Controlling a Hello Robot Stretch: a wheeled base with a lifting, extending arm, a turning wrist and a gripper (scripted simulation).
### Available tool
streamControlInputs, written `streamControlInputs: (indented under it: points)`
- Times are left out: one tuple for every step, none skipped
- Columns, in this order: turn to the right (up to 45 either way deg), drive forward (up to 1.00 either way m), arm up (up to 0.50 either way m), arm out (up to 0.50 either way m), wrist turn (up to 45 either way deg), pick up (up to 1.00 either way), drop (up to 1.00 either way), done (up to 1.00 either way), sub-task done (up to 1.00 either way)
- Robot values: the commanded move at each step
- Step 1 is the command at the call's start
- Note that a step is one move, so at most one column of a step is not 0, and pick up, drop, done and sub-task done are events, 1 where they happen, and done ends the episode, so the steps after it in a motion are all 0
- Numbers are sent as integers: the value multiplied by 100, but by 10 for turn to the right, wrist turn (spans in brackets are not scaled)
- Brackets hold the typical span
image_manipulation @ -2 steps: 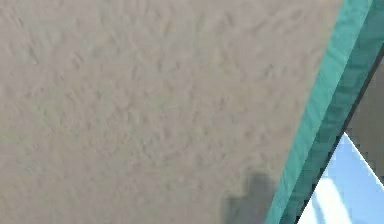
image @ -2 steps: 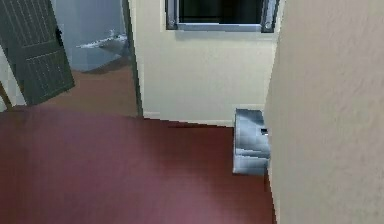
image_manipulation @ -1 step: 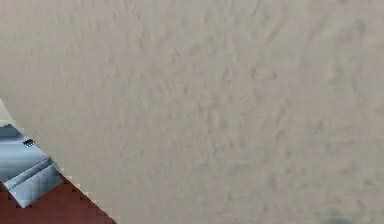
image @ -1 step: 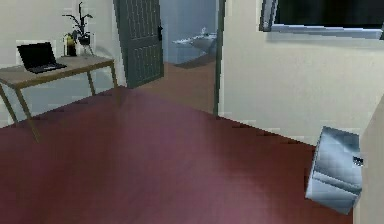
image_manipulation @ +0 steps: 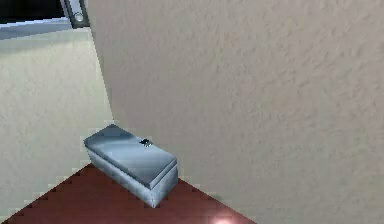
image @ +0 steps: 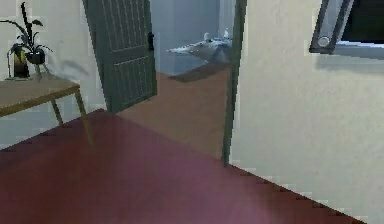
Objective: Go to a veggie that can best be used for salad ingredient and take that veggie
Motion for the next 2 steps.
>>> streamControlInputs:
  points:
    - [-30, 0, 0, 0, 0, 0, 0, 0, 0]
    - [0, 100, 0, 0, 0, 0, 0, 0, 0]
